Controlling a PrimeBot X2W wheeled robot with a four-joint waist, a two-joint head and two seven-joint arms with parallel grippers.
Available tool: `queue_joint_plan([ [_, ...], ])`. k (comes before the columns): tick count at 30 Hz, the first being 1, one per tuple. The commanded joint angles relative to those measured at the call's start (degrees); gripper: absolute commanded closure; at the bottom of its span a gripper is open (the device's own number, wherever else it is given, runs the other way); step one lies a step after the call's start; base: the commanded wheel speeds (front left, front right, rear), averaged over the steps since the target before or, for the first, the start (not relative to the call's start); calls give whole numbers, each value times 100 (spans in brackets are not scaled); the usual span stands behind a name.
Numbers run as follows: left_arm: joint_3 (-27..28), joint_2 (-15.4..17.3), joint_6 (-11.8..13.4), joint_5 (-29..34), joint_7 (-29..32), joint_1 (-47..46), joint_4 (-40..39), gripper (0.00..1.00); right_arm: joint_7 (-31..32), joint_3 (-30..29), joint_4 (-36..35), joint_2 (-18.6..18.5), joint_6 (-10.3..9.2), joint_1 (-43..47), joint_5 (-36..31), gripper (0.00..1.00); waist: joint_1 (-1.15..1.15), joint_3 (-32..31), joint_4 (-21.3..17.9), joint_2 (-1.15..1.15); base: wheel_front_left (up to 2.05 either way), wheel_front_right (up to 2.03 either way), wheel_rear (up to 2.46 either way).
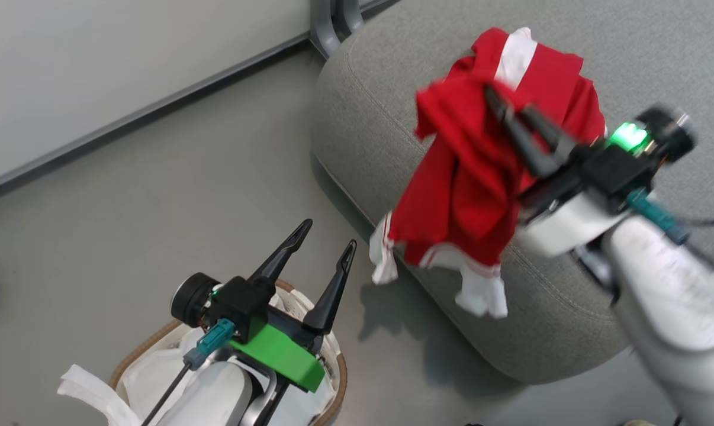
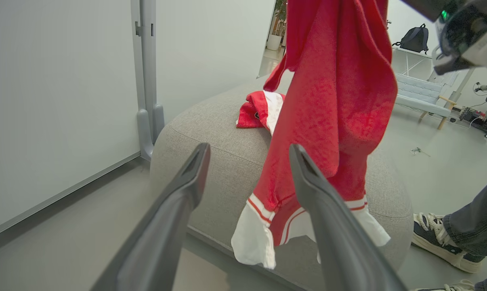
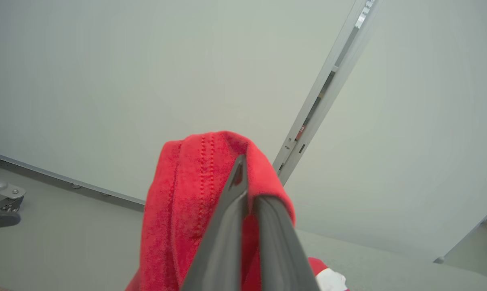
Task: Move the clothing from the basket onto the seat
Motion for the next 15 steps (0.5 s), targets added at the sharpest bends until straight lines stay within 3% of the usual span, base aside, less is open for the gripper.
queue_joint_plan([
  [1,5,90,-18,-27,4,-80,8,0,-3,-50,-103,-183,-8,-334,-65,100,0,251,-92,-1,0,0,0],
  [6,60,239,-18,13,4,4,-53,0,-2,-285,-53,-1026,-8,-1616,-225,100,0,451,-91,-1,0,0,0],
  [11,251,266,-18,132,4,61,-231,0,-2,-756,533,-1572,-8,-2664,-294,100,0,715,-16,-1,0,0,0],
  [15,149,316,-18,200,4,-82,-375,0,-2,-1077,1078,-1820,-8,-2987,-588,100,0,950,190,-1,0,0,0],
])
